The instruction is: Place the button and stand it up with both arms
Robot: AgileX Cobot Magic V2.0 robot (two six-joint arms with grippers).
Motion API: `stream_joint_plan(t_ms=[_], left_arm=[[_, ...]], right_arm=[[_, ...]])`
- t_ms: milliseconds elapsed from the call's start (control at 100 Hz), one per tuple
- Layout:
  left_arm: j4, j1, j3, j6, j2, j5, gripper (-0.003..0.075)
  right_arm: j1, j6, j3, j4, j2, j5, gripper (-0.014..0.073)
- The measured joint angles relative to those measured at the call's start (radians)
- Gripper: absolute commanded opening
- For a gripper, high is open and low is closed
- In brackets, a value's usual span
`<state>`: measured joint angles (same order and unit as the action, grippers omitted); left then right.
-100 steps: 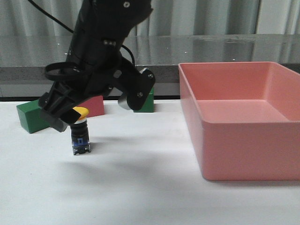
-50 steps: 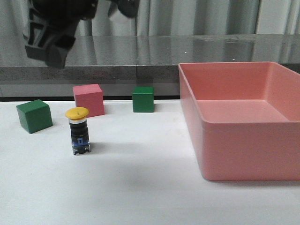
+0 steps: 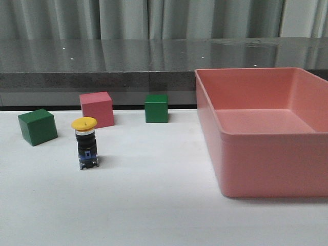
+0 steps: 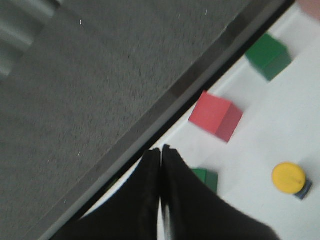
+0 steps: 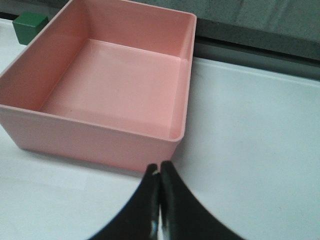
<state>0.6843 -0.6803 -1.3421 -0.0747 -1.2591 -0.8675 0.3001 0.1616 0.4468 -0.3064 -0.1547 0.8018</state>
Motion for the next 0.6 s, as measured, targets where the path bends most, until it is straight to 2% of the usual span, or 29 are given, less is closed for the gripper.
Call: stream_joint_plan(t_ms=[160, 380, 600], left_arm=[[-0.049, 0.036, 0.197, -0.007, 0.165, 0.201, -0.0019], [-0.166, 0.148, 0.517, -0.007, 0.396, 0.472, -0.0019], [-0.314, 0.194, 0.800, -0.007, 0.615, 0.634, -0.0019]], right_arm=[[0.000, 0.000, 0.000, 0.000, 0.000, 0.000, -0.0060], [0.000, 0.000, 0.000, 0.000, 0.000, 0.000, -0.0060], [0.000, 0.000, 0.000, 0.000, 0.000, 0.000, -0.0060]])
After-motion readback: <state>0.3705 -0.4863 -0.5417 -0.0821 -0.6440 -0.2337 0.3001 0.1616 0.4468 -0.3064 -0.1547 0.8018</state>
